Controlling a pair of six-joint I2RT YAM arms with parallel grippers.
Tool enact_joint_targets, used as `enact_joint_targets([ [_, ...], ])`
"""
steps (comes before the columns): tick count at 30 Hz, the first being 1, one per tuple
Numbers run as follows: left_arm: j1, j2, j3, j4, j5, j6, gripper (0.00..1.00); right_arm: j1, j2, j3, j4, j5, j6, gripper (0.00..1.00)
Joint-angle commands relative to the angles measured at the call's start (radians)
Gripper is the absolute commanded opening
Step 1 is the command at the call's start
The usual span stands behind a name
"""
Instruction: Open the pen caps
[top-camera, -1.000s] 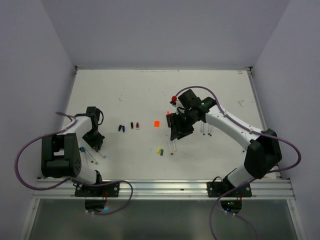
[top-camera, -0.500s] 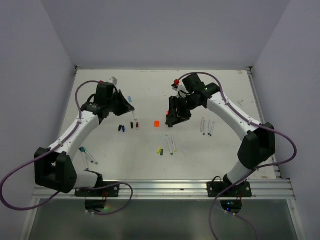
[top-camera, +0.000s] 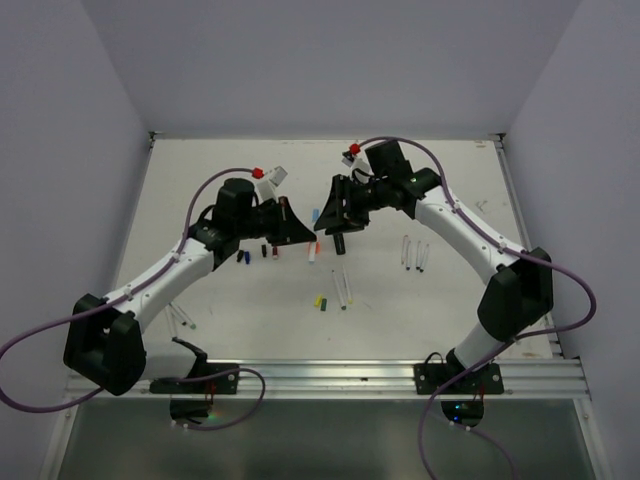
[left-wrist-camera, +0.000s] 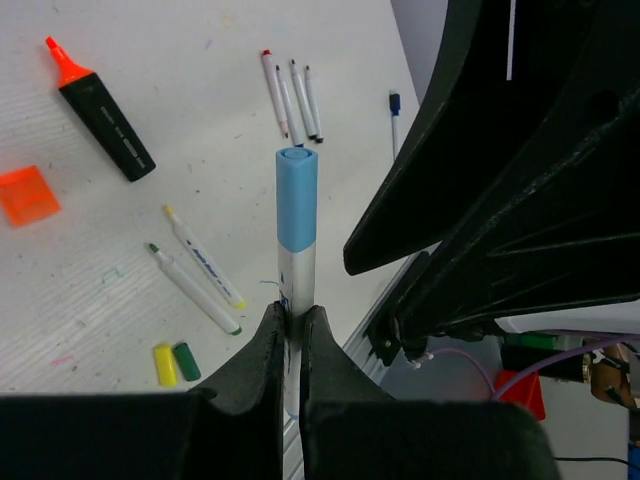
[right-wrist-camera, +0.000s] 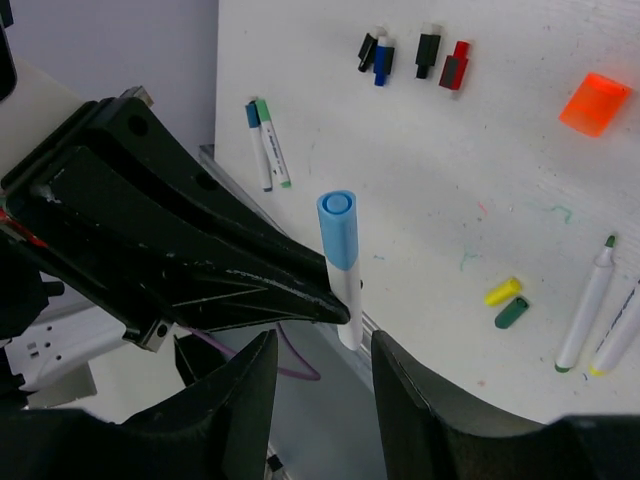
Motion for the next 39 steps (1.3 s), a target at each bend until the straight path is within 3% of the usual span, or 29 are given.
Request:
enact_joint_targets([
  [1,-0.01,-0.034,-0.016,0.079,0.064,0.005,0.0,0.002,-0.053,-0.001,0.067,0.014,0.051,0.46],
  [18,-0.003,-0.011,0.057,0.045,-0.1,-0.273,0.0,0.028,-0.182,-0.168,0.113,-0.013,0.05,0.45],
  [33,-0.003,-0.033,-0.01,0.28,-0.046,-0.511,0.0,0.051,-0.136,-0.151,0.193,0.039,0.05,0.44],
  [37,-0.003,-0.042,-0.03,0.303,-0.043,-0.53,0.0,0.051,-0.122,-0.148,0.199,0.037,0.054,0.35],
  [39,-0.003,-0.042,-0.038,0.327,-0.037,-0.544,0.0,0.052,-0.127,-0.15,0.199,0.056,0.05,0.13],
])
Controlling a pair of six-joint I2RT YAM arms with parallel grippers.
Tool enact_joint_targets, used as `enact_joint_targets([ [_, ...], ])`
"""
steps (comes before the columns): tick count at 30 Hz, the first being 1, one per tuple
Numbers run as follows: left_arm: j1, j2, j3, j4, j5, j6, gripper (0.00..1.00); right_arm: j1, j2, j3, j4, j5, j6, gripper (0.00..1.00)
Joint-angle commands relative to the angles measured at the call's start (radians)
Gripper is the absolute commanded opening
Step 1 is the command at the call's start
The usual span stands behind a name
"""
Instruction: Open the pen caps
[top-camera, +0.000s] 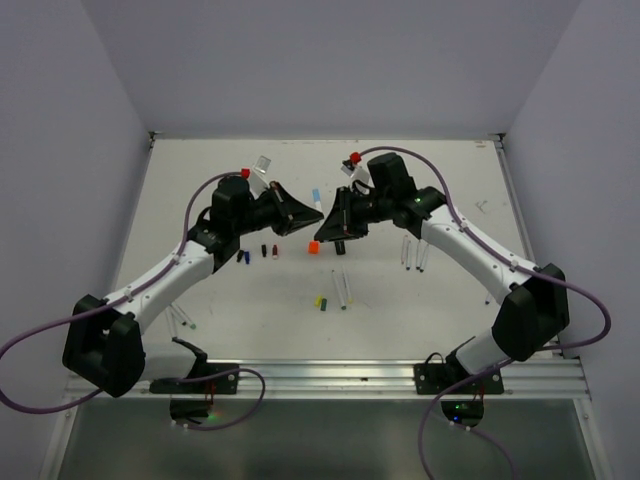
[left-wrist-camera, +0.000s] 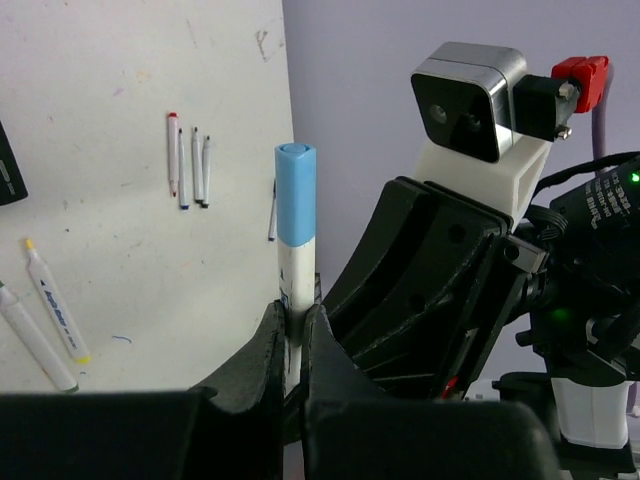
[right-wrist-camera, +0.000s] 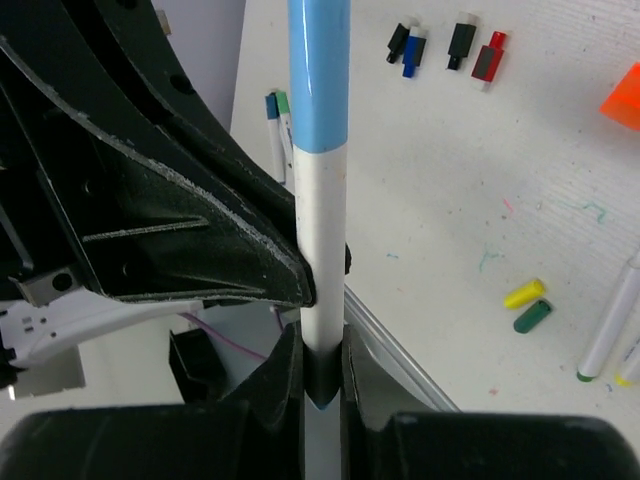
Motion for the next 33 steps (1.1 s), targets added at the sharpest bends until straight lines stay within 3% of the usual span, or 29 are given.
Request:
enact_joint_targets([
  [1,0.002,-0.031,-0.022,0.095,0.038,-0.048,0.0,0.006,-0.006,0.014,0.03,0.036,0.0,0.02],
  [3,0.002,-0.028,-0.021,0.101,0.044,-0.038,0.0,0.006,-0.015,0.011,0.02,0.024,-0.007,0.0],
  [4,0.003,-0.025,-0.013,0.086,0.044,-0.02,0.07,0.006,-0.019,0.014,0.007,0.019,-0.012,0.0],
  [5,0.005,-0.022,-0.01,0.078,0.035,-0.012,0.32,0.004,-0.022,0.016,-0.003,0.013,-0.013,0.0],
  [6,0.008,-0.018,-0.005,0.073,0.034,-0.006,0.42,0.004,-0.038,0.005,-0.001,-0.013,-0.009,0.0],
  [8,0.02,-0.002,0.002,0.064,0.028,0.017,0.57,0.006,-0.055,-0.013,0.013,-0.053,0.007,0.0],
  [9,0.026,0.002,0.005,0.059,0.029,0.021,0.57,0.006,-0.058,-0.016,0.015,-0.071,0.01,0.0],
  [18,0.069,0.039,0.016,0.128,0.063,0.009,0.43,0.006,-0.072,-0.03,-0.008,-0.165,0.004,0.0],
  [26,0.083,0.058,0.031,0.17,0.087,-0.005,0.39,0.006,-0.058,-0.044,0.003,-0.219,0.008,0.0],
  [30,0.083,0.058,0.028,0.178,0.094,-0.008,0.3,0.006,-0.053,-0.052,0.016,-0.228,0.014,0.0],
  [33,0.083,0.056,0.022,0.187,0.106,-0.02,0.12,0.004,-0.047,-0.053,0.021,-0.222,0.02,0.0],
])
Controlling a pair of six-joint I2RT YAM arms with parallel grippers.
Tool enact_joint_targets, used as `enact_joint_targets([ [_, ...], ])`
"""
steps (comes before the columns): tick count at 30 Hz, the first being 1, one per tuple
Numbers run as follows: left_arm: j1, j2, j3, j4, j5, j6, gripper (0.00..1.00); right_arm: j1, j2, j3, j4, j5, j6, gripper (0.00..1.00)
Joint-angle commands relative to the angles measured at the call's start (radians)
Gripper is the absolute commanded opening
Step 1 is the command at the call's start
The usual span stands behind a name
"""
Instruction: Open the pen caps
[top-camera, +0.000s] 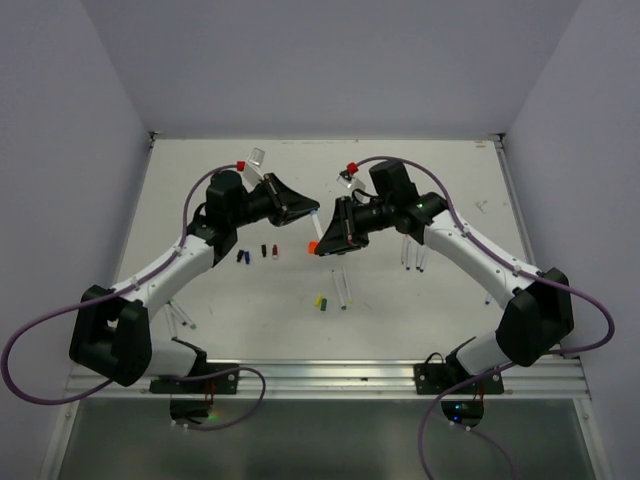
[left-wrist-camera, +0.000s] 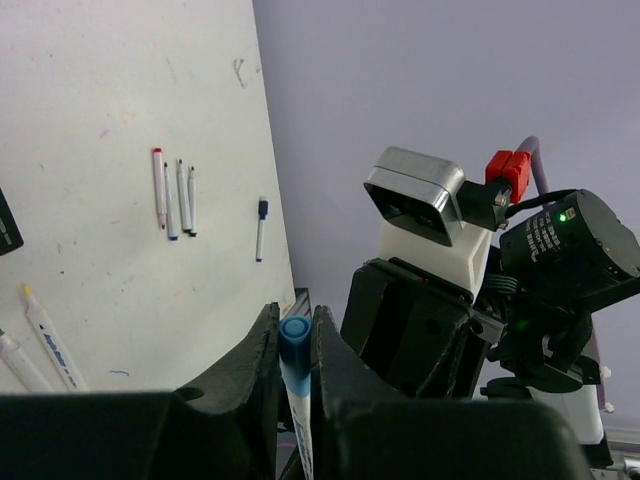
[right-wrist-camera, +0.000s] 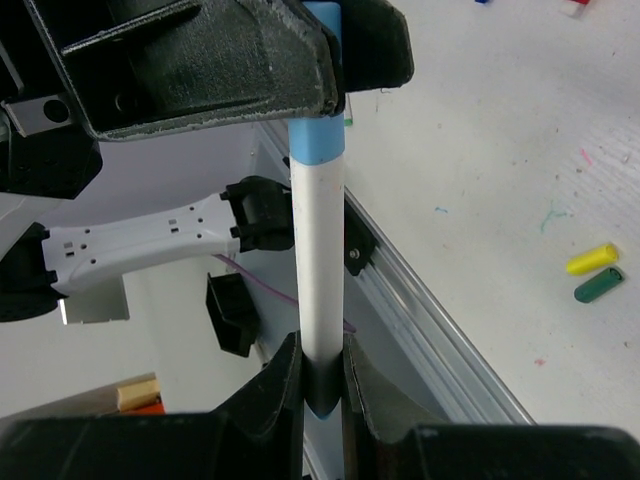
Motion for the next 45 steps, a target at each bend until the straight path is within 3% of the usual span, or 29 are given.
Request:
enact_joint_targets([
  [1,0.009,-0.001,0.029,0.06,0.034,-0.01,0.0,0.004,-0.014,0.001,0.03,-0.044,0.012,0.0],
  [4,0.009,-0.006,0.045,0.025,0.028,-0.015,0.0,0.005,-0.013,0.025,-0.01,0.053,-0.036,0.0],
  [5,0.008,-0.006,0.06,-0.02,0.013,-0.007,0.0,0.01,-0.008,0.044,-0.108,0.118,-0.072,0.0],
  [6,0.008,-0.008,0.115,-0.201,-0.021,0.032,0.0,0.016,0.009,0.068,-0.181,0.188,-0.119,0.0],
  [7,0.008,-0.012,0.149,-0.303,-0.118,0.05,0.0,0.03,0.018,0.117,-0.253,0.391,-0.208,0.0],
  [8,0.008,-0.012,0.179,-0.377,-0.171,0.062,0.0,0.071,0.023,0.131,-0.358,0.481,-0.24,0.0],
  [9,0.008,0.012,0.262,-0.596,-0.225,0.065,0.0,0.098,0.017,0.136,-0.39,0.582,-0.263,0.0],
  [10,0.012,0.037,0.307,-0.677,-0.298,0.062,0.0,0.123,0.009,0.125,-0.411,0.647,-0.285,0.0],
  [14,0.02,0.101,0.413,-0.72,-0.339,0.063,0.0,0.178,-0.049,0.05,-0.43,0.796,-0.274,0.0],
  [19,0.015,0.147,0.445,-0.73,-0.339,0.076,0.0,0.2,-0.079,0.015,-0.444,0.82,-0.288,0.0],
  [23,0.017,0.106,0.305,-0.484,-0.23,0.105,0.0,0.191,-0.088,-0.01,-0.369,0.641,-0.279,0.0],
  [24,0.018,0.085,0.275,-0.345,-0.196,0.105,0.0,0.183,-0.08,-0.013,-0.344,0.581,-0.274,0.0],
  [26,0.017,0.075,0.209,-0.261,-0.113,0.103,0.0,0.163,-0.062,-0.029,-0.251,0.359,-0.239,0.0],
  [28,0.014,0.043,0.146,-0.042,-0.055,0.077,0.0,0.148,-0.05,-0.062,-0.153,0.167,-0.158,0.0],
  [30,0.011,0.005,0.062,0.143,-0.044,0.048,0.0,0.123,-0.031,-0.077,-0.032,0.066,-0.114,0.0],
  [32,0.014,0.0,0.03,0.225,0.011,0.045,0.0,0.071,-0.019,-0.111,0.099,-0.112,-0.028,0.0],
  [35,0.021,0.011,0.008,0.478,0.081,0.019,0.0,0.005,-0.02,-0.226,0.46,-0.298,0.251,0.0],
  [41,0.089,0.083,-0.003,0.694,0.151,-0.131,0.0,-0.025,-0.037,-0.427,1.105,-0.354,0.753,0.0],
  [42,0.115,0.089,-0.006,0.713,0.157,-0.154,0.0,-0.026,-0.036,-0.456,1.145,-0.351,0.788,0.0],
  [44,0.143,0.071,-0.023,0.666,0.131,-0.176,0.0,-0.029,-0.075,-0.438,0.915,-0.328,0.65,0.0],
  [45,0.17,0.062,-0.024,0.628,0.099,-0.173,0.0,-0.029,-0.091,-0.324,0.694,-0.256,0.298,0.0],
])
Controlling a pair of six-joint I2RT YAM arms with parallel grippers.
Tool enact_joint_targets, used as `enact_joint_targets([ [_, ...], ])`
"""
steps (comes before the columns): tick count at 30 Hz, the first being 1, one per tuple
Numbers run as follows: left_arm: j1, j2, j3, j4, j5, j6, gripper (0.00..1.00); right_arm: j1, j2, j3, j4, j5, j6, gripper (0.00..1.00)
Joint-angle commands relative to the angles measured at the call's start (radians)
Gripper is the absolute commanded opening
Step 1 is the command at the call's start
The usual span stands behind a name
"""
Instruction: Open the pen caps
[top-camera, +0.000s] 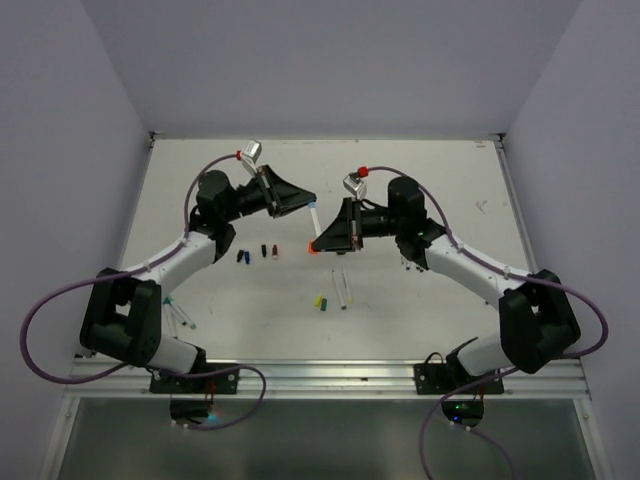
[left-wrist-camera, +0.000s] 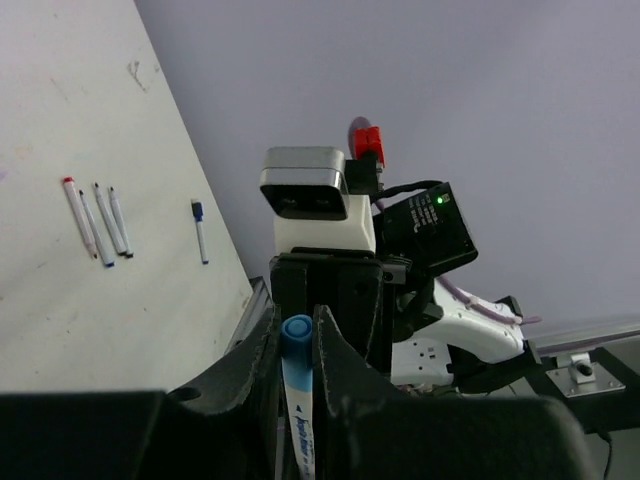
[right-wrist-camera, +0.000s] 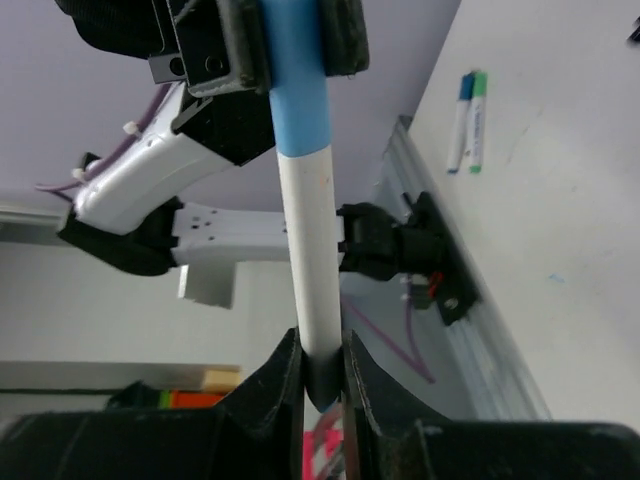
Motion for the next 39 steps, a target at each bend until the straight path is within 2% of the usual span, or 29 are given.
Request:
enact_joint_targets([
  [1,0.116,-0.039,0.026,0.17,-0.112,-0.066,0.0,0.027,-0.052,0.157,-0.741,0.005,-0.385,0.0],
  [2,0.126,-0.041,0.039,0.094,-0.121,-0.042,0.0,0.041,-0.016,0.236,-0.942,0.044,-0.537,0.0],
  [3,0.143,-0.036,0.056,0.055,-0.135,-0.024,0.0,0.057,-0.006,0.315,-1.067,0.103,-0.678,0.0],
  [4,0.151,-0.032,0.095,0.017,-0.144,-0.001,0.0,0.083,-0.012,0.312,-1.107,0.107,-0.686,0.0],
  [5,0.154,-0.027,0.112,-0.044,-0.153,0.032,0.0,0.086,-0.047,0.288,-1.075,0.095,-0.667,0.0],
  [7,0.159,-0.003,0.14,-0.049,-0.17,0.033,0.0,0.09,-0.073,0.21,-1.015,0.083,-0.617,0.0],
  [10,0.16,0.027,0.163,-0.043,-0.16,0.026,0.0,0.089,-0.096,0.161,-1.046,0.107,-0.646,0.0],
  [12,0.16,0.021,0.166,-0.112,-0.166,0.059,0.0,0.086,-0.106,0.162,-1.039,0.116,-0.644,0.0],
  [16,0.171,-0.009,0.09,-0.071,-0.148,0.026,0.0,0.081,-0.095,0.22,-1.124,0.199,-0.684,0.0],
  [18,0.17,0.014,0.132,-0.255,-0.091,0.119,0.0,0.057,-0.09,0.245,-1.173,0.328,-0.696,0.0],
  [19,0.162,0.022,0.211,-0.381,-0.085,0.201,0.0,0.046,-0.081,0.248,-1.226,0.383,-0.696,0.0],
  [20,0.147,0.037,0.252,-0.668,-0.094,0.389,0.0,0.035,-0.074,0.251,-1.257,0.483,-0.698,0.0],
  [22,0.078,0.022,0.299,-0.96,-0.176,0.6,0.0,0.025,-0.051,0.228,-1.276,0.518,-0.732,0.0],
  [24,-0.022,-0.005,0.265,-1.041,-0.274,0.665,0.0,0.025,-0.047,0.201,-1.285,0.59,-0.748,0.0],
  [26,-0.097,-0.062,0.156,-1.049,-0.292,0.684,0.0,0.025,-0.047,0.187,-1.277,0.639,-0.761,0.0],
  [30,-0.168,-0.127,0.008,-1.071,-0.344,0.701,0.0,0.025,-0.026,0.15,-1.248,0.707,-0.782,0.0],
  [35,-0.235,-0.13,-0.07,-1.065,-0.387,0.725,0.0,0.025,0.084,0.118,-1.178,0.751,-0.804,0.0],
  [39,-0.249,-0.09,-0.099,-1.026,-0.385,0.733,0.0,0.025,0.158,0.122,-1.136,0.791,-0.818,0.0],
])
